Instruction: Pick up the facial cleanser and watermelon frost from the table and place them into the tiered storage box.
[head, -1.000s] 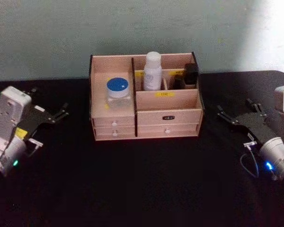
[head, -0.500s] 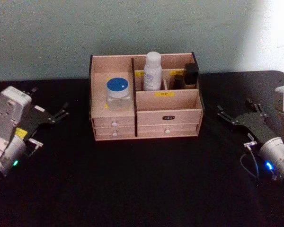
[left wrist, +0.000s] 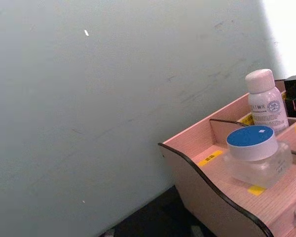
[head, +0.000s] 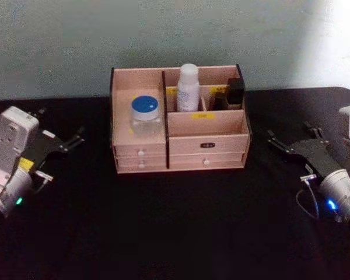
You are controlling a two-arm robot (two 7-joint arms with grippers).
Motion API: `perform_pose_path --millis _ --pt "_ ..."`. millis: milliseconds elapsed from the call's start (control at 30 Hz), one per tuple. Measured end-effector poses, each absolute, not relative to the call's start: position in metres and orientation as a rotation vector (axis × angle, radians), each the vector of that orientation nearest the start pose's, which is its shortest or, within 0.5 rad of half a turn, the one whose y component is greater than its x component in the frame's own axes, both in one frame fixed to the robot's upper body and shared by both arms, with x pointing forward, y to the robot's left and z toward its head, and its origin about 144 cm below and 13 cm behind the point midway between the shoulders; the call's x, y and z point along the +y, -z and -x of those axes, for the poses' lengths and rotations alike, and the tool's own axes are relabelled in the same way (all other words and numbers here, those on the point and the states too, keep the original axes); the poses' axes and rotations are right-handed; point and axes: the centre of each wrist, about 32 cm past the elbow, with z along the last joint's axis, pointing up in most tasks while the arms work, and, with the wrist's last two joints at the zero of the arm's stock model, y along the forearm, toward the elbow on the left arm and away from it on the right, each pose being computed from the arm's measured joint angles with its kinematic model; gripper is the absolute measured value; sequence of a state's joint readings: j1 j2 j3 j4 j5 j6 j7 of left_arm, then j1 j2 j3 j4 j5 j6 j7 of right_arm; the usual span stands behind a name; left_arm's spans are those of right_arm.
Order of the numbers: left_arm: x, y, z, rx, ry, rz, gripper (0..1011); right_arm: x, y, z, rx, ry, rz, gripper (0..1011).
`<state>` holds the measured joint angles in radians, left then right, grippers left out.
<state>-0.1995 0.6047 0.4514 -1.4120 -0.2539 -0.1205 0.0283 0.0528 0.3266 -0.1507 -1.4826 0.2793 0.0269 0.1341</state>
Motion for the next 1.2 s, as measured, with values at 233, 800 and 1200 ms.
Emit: perform_pose_path --millis 233,800,1200 --pt "0.3097 -1.1398 -0.4886 -0.285 -1.248 -0.304 1001 -0.2858 -1.1329 -0.4703 0.042 1.32 0.12 1003" --pt "0.3097 -1.1398 -0.4886 -0.285 -1.248 -0.304 1001 -0.2858 -1.1329 -0.4703 0.042 1.32 0.12 1003" --pt "0.3096 -1.1398 -0.4886 -0.285 -1.248 -0.304 1001 -0.2858 -1.1329 -0.4703 0.042 1.32 0.12 1002"
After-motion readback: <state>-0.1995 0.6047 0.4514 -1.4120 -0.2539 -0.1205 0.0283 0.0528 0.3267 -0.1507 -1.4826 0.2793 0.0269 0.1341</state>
